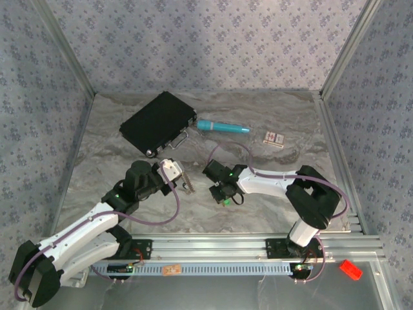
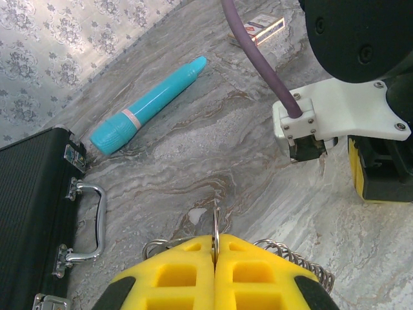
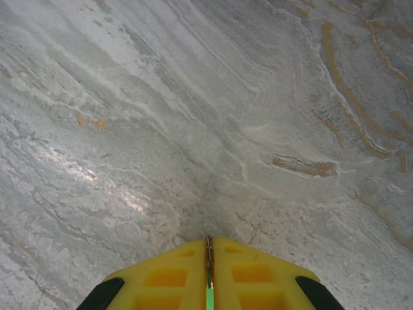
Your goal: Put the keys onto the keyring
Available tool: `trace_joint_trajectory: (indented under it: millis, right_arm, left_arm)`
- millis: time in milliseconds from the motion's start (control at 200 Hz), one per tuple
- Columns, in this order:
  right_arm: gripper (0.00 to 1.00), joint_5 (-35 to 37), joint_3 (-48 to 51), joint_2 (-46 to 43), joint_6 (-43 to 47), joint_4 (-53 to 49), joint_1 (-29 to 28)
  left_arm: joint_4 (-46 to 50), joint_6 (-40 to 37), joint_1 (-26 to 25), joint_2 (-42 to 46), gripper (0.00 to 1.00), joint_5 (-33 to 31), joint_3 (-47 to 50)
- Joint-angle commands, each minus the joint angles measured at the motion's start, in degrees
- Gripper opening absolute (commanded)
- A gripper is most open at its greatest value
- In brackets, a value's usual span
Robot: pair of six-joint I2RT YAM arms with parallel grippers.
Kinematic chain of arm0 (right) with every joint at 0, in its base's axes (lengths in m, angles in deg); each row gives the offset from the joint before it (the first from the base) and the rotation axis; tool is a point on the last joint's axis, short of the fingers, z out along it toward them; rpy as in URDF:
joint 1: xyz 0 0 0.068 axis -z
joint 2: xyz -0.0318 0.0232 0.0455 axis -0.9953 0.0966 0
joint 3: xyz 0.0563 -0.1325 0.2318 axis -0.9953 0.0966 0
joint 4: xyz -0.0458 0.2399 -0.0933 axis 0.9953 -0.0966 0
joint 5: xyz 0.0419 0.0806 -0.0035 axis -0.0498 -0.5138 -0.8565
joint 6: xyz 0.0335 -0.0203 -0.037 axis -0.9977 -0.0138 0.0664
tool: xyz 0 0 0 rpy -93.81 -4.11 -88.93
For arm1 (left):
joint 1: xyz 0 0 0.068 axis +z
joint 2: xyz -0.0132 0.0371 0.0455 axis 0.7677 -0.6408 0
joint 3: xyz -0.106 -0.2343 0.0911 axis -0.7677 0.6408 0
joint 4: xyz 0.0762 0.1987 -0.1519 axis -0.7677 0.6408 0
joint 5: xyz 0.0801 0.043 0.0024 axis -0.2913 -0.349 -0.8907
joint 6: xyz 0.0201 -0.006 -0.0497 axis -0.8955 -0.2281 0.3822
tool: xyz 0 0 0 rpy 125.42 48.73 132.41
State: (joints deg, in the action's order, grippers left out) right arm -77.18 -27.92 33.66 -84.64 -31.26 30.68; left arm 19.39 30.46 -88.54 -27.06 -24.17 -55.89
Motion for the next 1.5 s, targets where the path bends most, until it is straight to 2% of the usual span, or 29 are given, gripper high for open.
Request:
trace_joint_trajectory:
  millis: [0,290,510,630,710,905,1104,1494]
  right_arm:
    - [0.11,1.26,-1.53,1.23,0.44,-2.01,-0.44]
    - [0.00,1.45,-1.72,0.57,0.89,-1.81,-0.50]
    - [0.00,2.54,0.95,-8.78,5.13,2.32,-1.06]
    - [0.00,-3.50,5.28,-17.34,13.89,9.06,-1.02]
    - [0.00,-10.87,8.53,-22.90,21.95,12.61,-0.52]
    - [0.00,-21.24,11.39,-32.25,33.19,13.72,-0.04]
    - [0.00,-27.47,9.32,-34.46,36.22,10.33,1.04]
    - [0.00,-29.41,7.54,-33.92,35.95,10.45,1.24]
  left_arm:
    - [-1.69,-0.98,-0.62,1.17,0.00,1.55,-1.63]
    - [-1.62,-1.15,-0.63,1.16,0.00,1.51,-1.61]
    - [-1.40,-1.41,-0.61,1.23,0.00,3.06,-1.78]
    - [-1.49,-2.21,-0.89,1.23,0.00,8.39,-1.87]
    - [-1.60,-3.44,-1.77,0.97,0.00,11.85,-1.87]
    - [-0.48,-6.21,-3.68,-1.03,0.00,17.88,-3.09]
    - [-1.06,-7.29,-5.34,-3.42,0.00,21.79,-3.99]
    - [-1.83,-7.64,-7.86,-5.71,0.00,22.95,-4.11]
